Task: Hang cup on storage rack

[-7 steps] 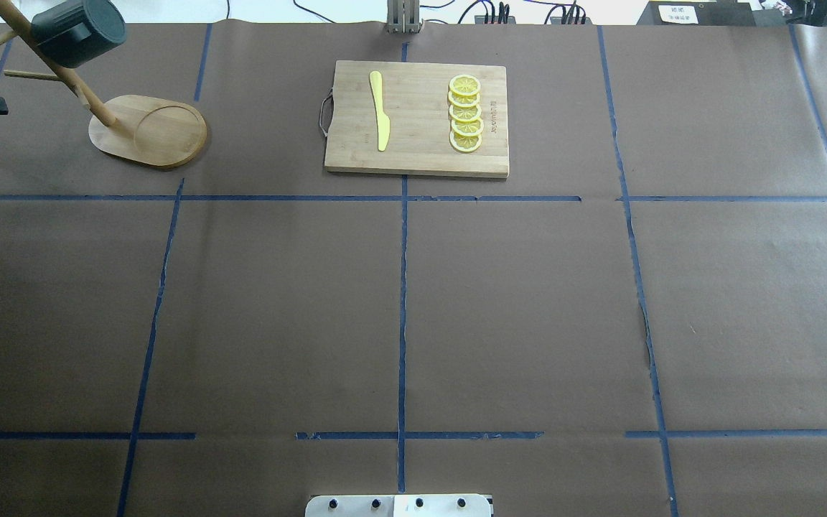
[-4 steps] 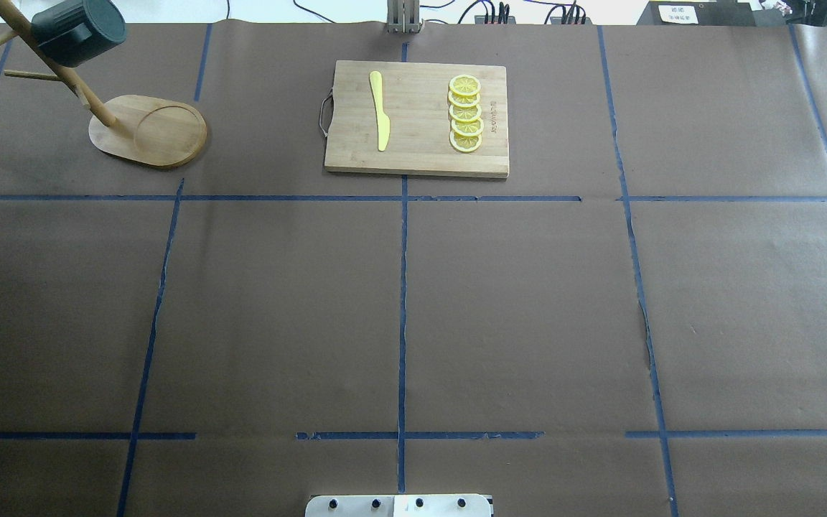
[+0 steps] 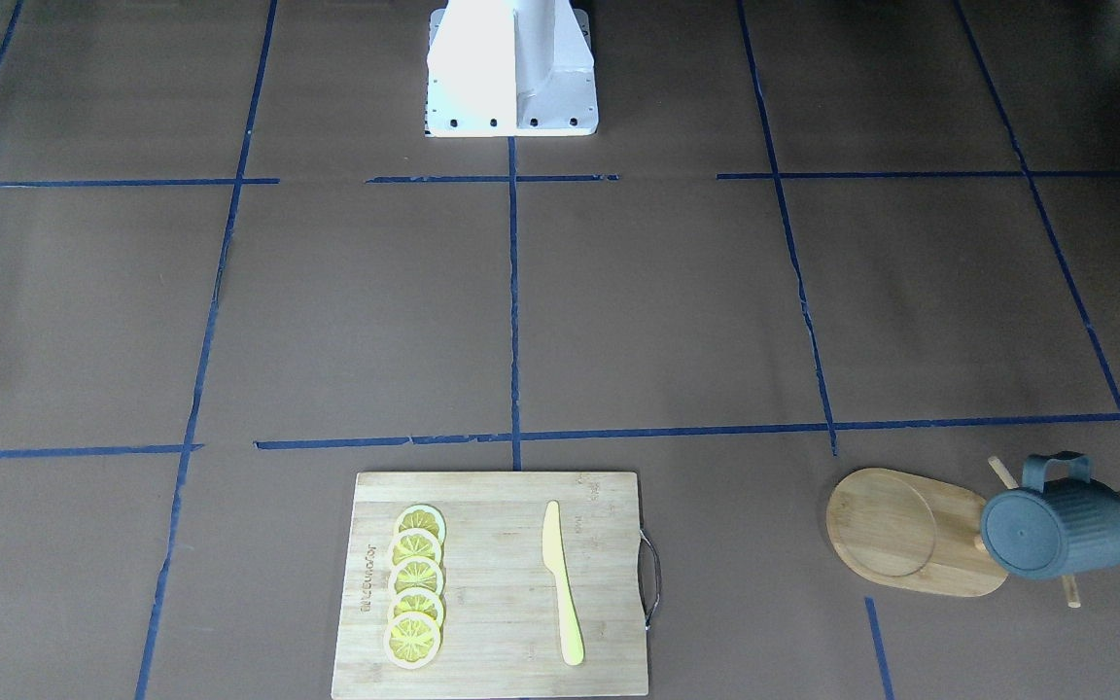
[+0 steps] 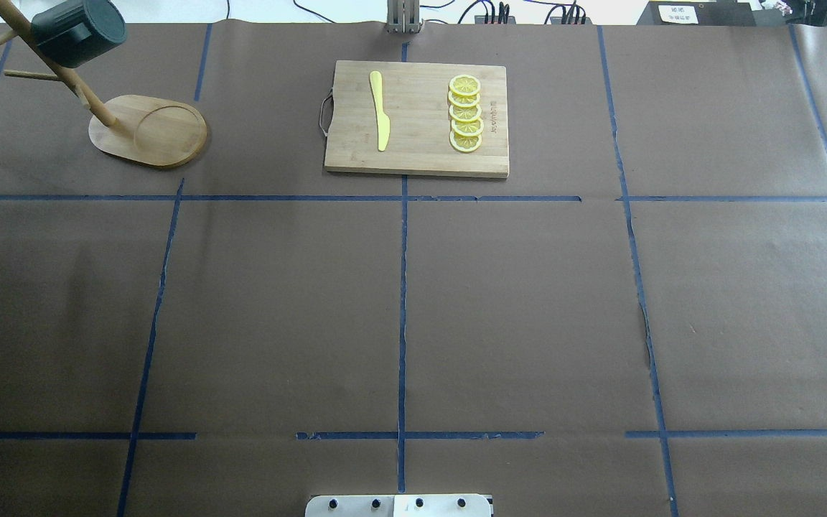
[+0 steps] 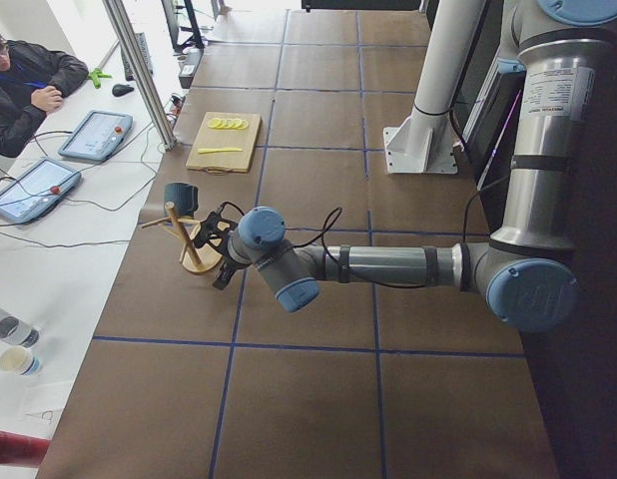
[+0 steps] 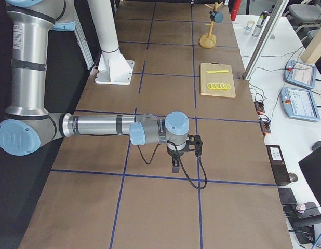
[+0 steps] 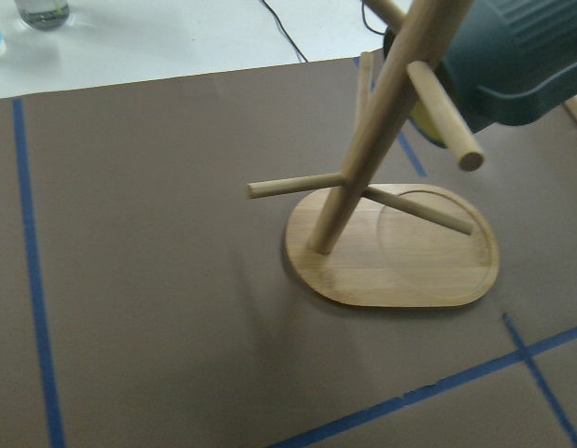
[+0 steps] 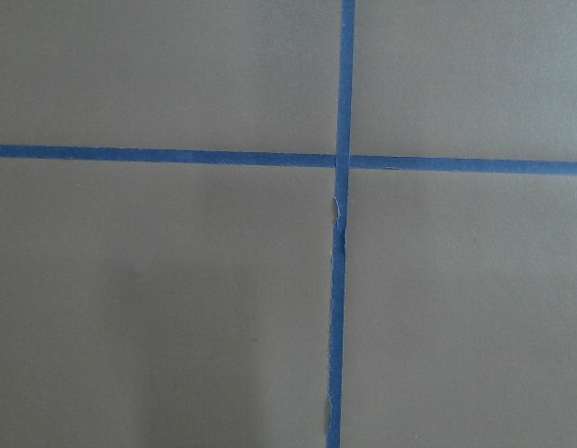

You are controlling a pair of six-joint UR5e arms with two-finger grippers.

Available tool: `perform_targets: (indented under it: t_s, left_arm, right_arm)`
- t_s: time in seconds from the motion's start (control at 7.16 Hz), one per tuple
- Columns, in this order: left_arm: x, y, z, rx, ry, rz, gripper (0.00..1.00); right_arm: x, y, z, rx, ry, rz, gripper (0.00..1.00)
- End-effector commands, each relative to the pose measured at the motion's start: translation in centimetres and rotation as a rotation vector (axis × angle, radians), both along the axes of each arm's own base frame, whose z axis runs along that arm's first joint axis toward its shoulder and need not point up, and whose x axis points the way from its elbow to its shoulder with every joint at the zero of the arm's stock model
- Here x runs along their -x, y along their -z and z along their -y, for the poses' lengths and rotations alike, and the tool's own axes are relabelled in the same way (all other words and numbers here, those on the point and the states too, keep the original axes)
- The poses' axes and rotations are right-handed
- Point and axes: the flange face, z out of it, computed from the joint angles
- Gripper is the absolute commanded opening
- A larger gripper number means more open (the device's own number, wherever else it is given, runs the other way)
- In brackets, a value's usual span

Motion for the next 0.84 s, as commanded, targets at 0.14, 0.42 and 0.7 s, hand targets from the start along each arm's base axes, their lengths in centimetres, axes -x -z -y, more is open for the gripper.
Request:
perform_targets:
  t_s: [0.14, 0.42, 0.7]
  left_arm:
    - [2.6, -3.1, 0.6, 0.065, -0.122, 0.272, 1.0]
    - [6.9, -5.3, -3.8, 0.349, -0.096, 0.255, 1.0]
    - [7.9, -9.3, -8.8, 0.502, -0.121, 0.119, 1.0]
  right_arm:
    - [0.1, 0.4, -0.1, -0.005, 0.002, 0.019, 1.0]
    - [0.1, 0.4, -0.2, -0.003, 0.002, 0.019, 1.0]
    - [0.0, 0.1, -0.5, 0.003, 0.001, 0.018, 1.0]
